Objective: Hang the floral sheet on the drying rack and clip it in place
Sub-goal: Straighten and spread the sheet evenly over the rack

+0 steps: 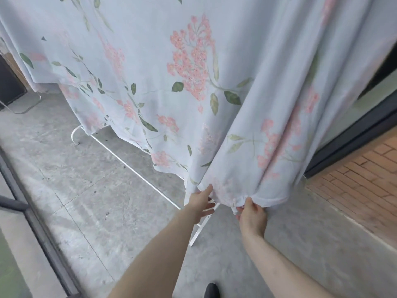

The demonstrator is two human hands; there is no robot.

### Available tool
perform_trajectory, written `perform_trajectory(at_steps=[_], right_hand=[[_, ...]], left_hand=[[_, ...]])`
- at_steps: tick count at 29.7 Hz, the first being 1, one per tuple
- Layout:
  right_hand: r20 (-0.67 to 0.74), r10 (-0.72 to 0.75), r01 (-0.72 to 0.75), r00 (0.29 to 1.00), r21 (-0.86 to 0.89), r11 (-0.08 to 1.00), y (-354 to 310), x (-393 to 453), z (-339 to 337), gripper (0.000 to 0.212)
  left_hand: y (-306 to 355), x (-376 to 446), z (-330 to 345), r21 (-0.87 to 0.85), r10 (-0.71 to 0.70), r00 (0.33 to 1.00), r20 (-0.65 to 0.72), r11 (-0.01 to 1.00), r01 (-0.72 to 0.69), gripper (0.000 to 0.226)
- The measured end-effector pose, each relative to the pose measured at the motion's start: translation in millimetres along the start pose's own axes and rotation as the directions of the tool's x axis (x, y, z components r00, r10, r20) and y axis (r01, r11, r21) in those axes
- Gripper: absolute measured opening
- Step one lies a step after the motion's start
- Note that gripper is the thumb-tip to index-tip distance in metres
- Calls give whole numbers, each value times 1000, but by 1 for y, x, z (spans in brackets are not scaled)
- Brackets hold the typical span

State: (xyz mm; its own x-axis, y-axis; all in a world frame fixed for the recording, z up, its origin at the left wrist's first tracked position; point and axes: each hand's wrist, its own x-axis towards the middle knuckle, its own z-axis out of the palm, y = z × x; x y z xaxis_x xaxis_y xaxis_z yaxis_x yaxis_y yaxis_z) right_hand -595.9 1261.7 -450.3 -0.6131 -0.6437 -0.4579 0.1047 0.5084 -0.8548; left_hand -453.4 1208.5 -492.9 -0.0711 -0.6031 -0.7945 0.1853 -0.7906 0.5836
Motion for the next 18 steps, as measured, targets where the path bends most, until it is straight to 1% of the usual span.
perform_trajectory(at_steps=[1,2,3,4,5,6,7,8,9,10,11,13,16,18], right_hand=[[47,5,-4,999,-8,1000,6,-3,-1,26],[117,-23,28,993,-43,999,10,-9,-4,26],[198,-78,106,977,-131,986,16,-12,-6,32],[289,-112,187,951,-248,950,23,-16,-7,38],[340,-119,244,933,-354,903,27,-18,-8,43],[346,-123,277,930,-443,852,28,-15,-8,44],[323,-115,271,939,-494,826,31,-7,-6,39],[274,-97,229,957,-505,832,31,5,-1,38],[219,-78,177,973,-481,858,32,18,0,42],[183,-63,143,981,-460,877,31,28,1,45],[159,-60,127,985,-458,880,31,34,0,47],[111,-59,104,992,-458,883,35,43,-1,50],[4,-101,93,995,-437,895,47,63,0,49],[-23,-137,115,990,-415,902,49,70,0,49]], left_hand=[[-2,4,7,-37,27,1000,0,999,-27,38],[-5,9,14,-62,57,998,-5,996,-57,44],[-7,11,20,-77,84,996,-9,993,-84,49],[-14,15,25,-72,98,995,-11,993,-99,44],[-20,13,28,-55,86,996,-14,995,-87,29],[-25,9,32,-52,72,997,-3,996,-72,23],[-34,11,32,-49,58,998,12,997,-57,29],[-41,15,30,-47,42,998,36,998,-41,35],[-45,18,29,-45,10,998,57,999,-8,33],[-47,19,26,-69,-18,996,85,997,24,25],[-50,21,24,-99,-25,991,128,994,38,24],[-53,28,22,-176,-31,987,160,983,59,36],[-55,35,25,-342,-61,978,201,931,128,26],[-55,41,28,-454,-62,976,210,877,153,30]])
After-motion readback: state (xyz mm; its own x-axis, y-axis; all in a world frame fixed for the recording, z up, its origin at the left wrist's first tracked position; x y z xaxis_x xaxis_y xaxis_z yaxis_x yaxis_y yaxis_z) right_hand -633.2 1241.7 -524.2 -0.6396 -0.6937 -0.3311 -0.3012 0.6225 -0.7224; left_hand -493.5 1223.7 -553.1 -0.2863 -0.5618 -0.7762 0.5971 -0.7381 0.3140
